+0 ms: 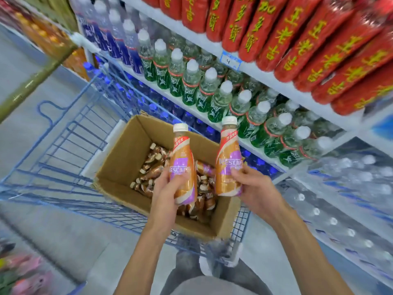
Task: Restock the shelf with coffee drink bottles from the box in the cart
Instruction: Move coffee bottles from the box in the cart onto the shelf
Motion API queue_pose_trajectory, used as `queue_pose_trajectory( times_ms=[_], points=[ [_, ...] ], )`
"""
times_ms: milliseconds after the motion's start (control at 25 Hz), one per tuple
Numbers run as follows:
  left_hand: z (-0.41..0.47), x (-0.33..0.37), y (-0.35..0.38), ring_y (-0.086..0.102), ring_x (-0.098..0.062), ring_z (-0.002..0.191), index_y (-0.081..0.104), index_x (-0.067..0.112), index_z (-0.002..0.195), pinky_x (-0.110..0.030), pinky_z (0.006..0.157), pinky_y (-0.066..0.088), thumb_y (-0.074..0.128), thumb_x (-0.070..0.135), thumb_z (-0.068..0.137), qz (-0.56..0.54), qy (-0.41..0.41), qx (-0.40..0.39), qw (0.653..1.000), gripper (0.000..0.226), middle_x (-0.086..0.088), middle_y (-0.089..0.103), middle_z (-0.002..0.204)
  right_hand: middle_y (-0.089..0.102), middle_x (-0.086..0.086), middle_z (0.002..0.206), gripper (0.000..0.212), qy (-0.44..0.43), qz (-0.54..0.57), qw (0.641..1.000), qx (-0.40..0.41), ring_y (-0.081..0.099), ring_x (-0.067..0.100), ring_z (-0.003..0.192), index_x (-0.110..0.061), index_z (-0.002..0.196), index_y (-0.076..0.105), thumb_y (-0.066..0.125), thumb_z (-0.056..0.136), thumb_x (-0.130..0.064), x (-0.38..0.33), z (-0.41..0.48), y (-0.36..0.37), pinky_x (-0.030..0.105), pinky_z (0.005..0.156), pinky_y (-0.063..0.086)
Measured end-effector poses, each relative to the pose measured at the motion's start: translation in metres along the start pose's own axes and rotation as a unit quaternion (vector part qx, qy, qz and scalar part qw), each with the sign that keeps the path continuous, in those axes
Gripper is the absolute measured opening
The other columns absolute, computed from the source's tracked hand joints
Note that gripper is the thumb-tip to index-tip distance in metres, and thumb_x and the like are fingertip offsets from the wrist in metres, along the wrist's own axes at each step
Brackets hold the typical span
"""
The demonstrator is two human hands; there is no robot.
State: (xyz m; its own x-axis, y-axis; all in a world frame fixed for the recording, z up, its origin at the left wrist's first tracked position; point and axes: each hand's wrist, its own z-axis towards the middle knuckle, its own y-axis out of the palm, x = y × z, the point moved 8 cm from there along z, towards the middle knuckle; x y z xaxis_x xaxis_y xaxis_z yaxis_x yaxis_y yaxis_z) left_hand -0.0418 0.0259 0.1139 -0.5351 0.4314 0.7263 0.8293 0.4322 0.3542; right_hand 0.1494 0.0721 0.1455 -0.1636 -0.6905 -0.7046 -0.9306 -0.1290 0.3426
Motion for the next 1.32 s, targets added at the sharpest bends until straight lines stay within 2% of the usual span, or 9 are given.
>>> queue_pose_trajectory(
  times_ms=[200, 400, 480, 560, 720, 880, 1000, 1160, 1320],
  points=[
    [-0.054, 0.008, 0.087, 0.064, -0.022, 0.081, 0.071, 0.016, 0.102, -0.034, 0.071, 0.053, 0.072, 0.014, 0.069, 0.062, 0.07, -0.139, 0.986, 0.033, -0.008, 0.071, 0.091, 0.075, 0.008, 0.099, 0.041, -0.125, 0.029, 0.991, 0.023, 0.073, 0.021, 0.085, -0.008, 0.113, 0.071, 0.077, 0.075, -0.022, -0.039, -0.079, -0.033, 0.03, 0.071, 0.058],
    [-0.119, -0.027, 0.186, 0.07, -0.023, 0.091, 0.075, 0.017, 0.105, -0.038, 0.085, 0.055, 0.084, 0.028, 0.066, 0.105, 0.117, -0.217, 0.963, 0.042, -0.01, 0.076, 0.103, 0.073, 0.014, 0.097, 0.044, -0.212, 0.06, 0.971, 0.095, 0.065, 0.033, 0.089, -0.008, 0.106, 0.074, 0.083, 0.065, -0.022, -0.049, -0.176, -0.111, 0.048, 0.088, 0.049],
    [-0.148, -0.049, 0.227, 0.071, -0.019, 0.087, 0.076, 0.016, 0.103, -0.036, 0.082, 0.055, 0.084, 0.022, 0.067, 0.114, 0.128, -0.237, 0.956, 0.037, -0.005, 0.077, 0.1, 0.074, 0.013, 0.093, 0.036, -0.235, 0.081, 0.962, 0.113, 0.069, 0.029, 0.082, -0.004, 0.105, 0.072, 0.071, 0.071, -0.015, -0.047, -0.222, -0.146, 0.043, 0.083, 0.053],
    [-0.179, -0.072, 0.27, 0.069, -0.022, 0.086, 0.077, 0.017, 0.103, -0.037, 0.082, 0.053, 0.084, 0.024, 0.067, 0.126, 0.135, -0.267, 0.946, 0.037, -0.004, 0.077, 0.098, 0.074, 0.012, 0.092, 0.04, -0.262, 0.091, 0.952, 0.133, 0.069, 0.026, 0.081, -0.003, 0.107, 0.072, 0.071, 0.068, -0.015, -0.046, -0.272, -0.184, 0.042, 0.083, 0.054],
    [-0.241, -0.118, 0.351, 0.073, -0.025, 0.092, 0.072, 0.011, 0.114, -0.035, 0.079, 0.059, 0.083, 0.023, 0.069, 0.147, 0.13, -0.332, 0.922, 0.048, -0.009, 0.076, 0.106, 0.075, 0.011, 0.101, 0.041, -0.308, 0.092, 0.929, 0.183, 0.07, 0.027, 0.09, -0.006, 0.114, 0.072, 0.069, 0.076, -0.02, -0.038, -0.361, -0.257, 0.042, 0.084, 0.056],
    [-0.294, -0.162, 0.424, 0.073, -0.027, 0.092, 0.073, 0.013, 0.11, -0.041, 0.083, 0.059, 0.085, 0.024, 0.066, 0.169, 0.132, -0.39, 0.896, 0.047, -0.011, 0.076, 0.107, 0.073, 0.016, 0.11, 0.047, -0.353, 0.12, 0.898, 0.232, 0.07, 0.029, 0.098, -0.001, 0.123, 0.067, 0.066, 0.079, -0.019, -0.033, -0.436, -0.32, 0.042, 0.089, 0.058],
    [-0.321, -0.189, 0.469, 0.073, -0.028, 0.093, 0.074, 0.014, 0.11, -0.041, 0.083, 0.057, 0.086, 0.035, 0.057, 0.186, 0.126, -0.425, 0.877, 0.058, -0.011, 0.076, 0.106, 0.073, 0.017, 0.112, 0.05, -0.38, 0.139, 0.875, 0.267, 0.071, 0.03, 0.101, 0.001, 0.123, 0.067, 0.067, 0.078, -0.02, -0.032, -0.476, -0.359, 0.045, 0.095, 0.056],
    [-0.339, -0.213, 0.525, 0.073, -0.03, 0.096, 0.075, 0.016, 0.11, -0.045, 0.086, 0.058, 0.085, 0.036, 0.058, 0.191, 0.127, -0.456, 0.86, 0.057, -0.01, 0.076, 0.107, 0.075, 0.015, 0.107, 0.047, -0.407, 0.149, 0.851, 0.295, 0.073, 0.028, 0.095, 0.0, 0.118, 0.069, 0.069, 0.077, -0.021, -0.042, -0.511, -0.407, 0.037, 0.082, 0.061],
    [-0.341, -0.231, 0.58, 0.073, -0.029, 0.095, 0.075, 0.014, 0.109, -0.039, 0.079, 0.057, 0.086, 0.034, 0.057, 0.188, 0.13, -0.471, 0.852, 0.057, -0.012, 0.076, 0.106, 0.075, 0.016, 0.109, 0.048, -0.425, 0.137, 0.842, 0.304, 0.073, 0.029, 0.097, 0.0, 0.12, 0.069, 0.069, 0.078, -0.023, -0.065, -0.523, -0.458, 0.036, 0.079, 0.06]
  ],
)
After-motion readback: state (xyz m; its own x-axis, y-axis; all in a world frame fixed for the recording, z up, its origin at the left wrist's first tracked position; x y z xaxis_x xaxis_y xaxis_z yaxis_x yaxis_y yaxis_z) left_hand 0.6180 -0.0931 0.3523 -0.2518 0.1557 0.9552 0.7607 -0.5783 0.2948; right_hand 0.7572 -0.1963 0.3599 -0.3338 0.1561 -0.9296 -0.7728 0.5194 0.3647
